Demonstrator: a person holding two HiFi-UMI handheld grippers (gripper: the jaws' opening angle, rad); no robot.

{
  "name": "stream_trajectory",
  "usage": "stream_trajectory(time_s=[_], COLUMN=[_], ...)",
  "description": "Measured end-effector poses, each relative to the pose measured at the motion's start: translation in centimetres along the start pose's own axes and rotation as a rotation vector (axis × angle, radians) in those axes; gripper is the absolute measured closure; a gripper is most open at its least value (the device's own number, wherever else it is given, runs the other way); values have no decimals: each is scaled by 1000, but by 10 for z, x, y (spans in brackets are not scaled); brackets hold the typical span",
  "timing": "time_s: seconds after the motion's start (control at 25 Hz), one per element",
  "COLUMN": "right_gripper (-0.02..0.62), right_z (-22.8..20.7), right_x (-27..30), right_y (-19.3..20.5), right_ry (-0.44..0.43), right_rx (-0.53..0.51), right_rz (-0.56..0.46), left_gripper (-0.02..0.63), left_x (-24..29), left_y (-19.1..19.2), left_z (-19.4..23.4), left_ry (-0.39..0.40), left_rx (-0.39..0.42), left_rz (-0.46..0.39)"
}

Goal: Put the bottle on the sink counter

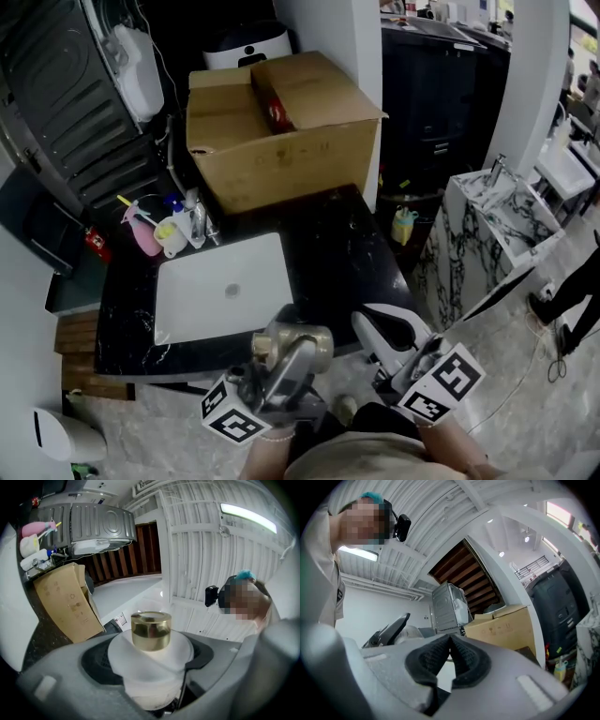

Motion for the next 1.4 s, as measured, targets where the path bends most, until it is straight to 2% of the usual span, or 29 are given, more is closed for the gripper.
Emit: stream_trajectory(time_s=[0.24,0.72,1.12,1.4], right_gripper=[592,592,592,592], right_z=[-9,-43,-94,-148], right_x=[-4,-4,26,62], right_y=[-3,7,21,36], right_ry=[2,64,102,141], right_rx=[7,38,53,77], right_rz=[-1,-3,25,67], left_gripper=[255,256,255,256], left_x=[7,30,75,106], left_y=[9,16,5,-6], left_z=[12,35,94,149], left_ry=[-37,-37,-30,-54], left_rx=[-22,-29,-25,-18], left_rz=[15,60,88,103])
Point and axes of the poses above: the fingertips, and each gripper's own axes: x forward along the fingers, z to its left, y out of its underside, the point moved 4 cm from there along -x, backward along the fingers, and after that the axes turned 3 degrees about -x, right-handed, at the moved point
